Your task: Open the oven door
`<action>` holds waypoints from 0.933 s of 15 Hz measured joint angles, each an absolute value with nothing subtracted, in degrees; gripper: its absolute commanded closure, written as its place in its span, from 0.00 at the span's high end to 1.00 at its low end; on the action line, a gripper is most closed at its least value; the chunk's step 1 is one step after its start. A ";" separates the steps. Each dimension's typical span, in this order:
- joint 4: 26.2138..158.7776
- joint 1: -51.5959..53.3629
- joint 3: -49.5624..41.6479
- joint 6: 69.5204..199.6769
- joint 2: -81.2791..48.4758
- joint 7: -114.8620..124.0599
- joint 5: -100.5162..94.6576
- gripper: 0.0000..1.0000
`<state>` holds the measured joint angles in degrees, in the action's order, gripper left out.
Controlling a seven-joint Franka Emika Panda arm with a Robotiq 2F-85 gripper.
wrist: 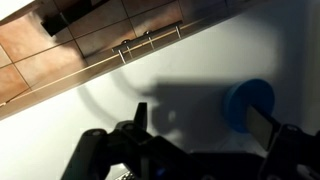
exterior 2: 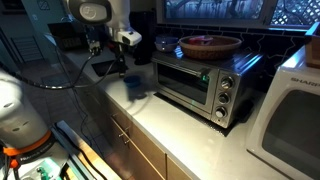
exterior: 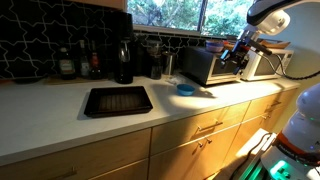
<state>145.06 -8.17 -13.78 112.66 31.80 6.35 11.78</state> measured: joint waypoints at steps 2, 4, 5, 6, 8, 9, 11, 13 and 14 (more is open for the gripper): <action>145.55 -10.04 -16.32 114.39 29.88 5.62 15.44 1.00; 145.72 -11.17 -17.85 114.69 28.90 4.84 18.32 1.00; 145.72 -11.40 -18.07 114.69 28.78 4.71 18.89 1.00; 145.72 -11.44 -18.07 114.69 28.80 4.71 19.11 1.00; 145.72 -11.44 -18.04 114.70 28.80 4.71 19.29 1.00; 145.72 -11.44 -18.03 114.70 28.80 4.71 19.31 1.00; 145.69 -11.53 -17.87 114.70 28.80 4.71 19.33 1.00; 145.31 -12.25 -17.67 114.70 28.66 5.56 19.34 1.00; 144.92 -13.03 -17.74 114.71 28.52 6.21 19.36 1.00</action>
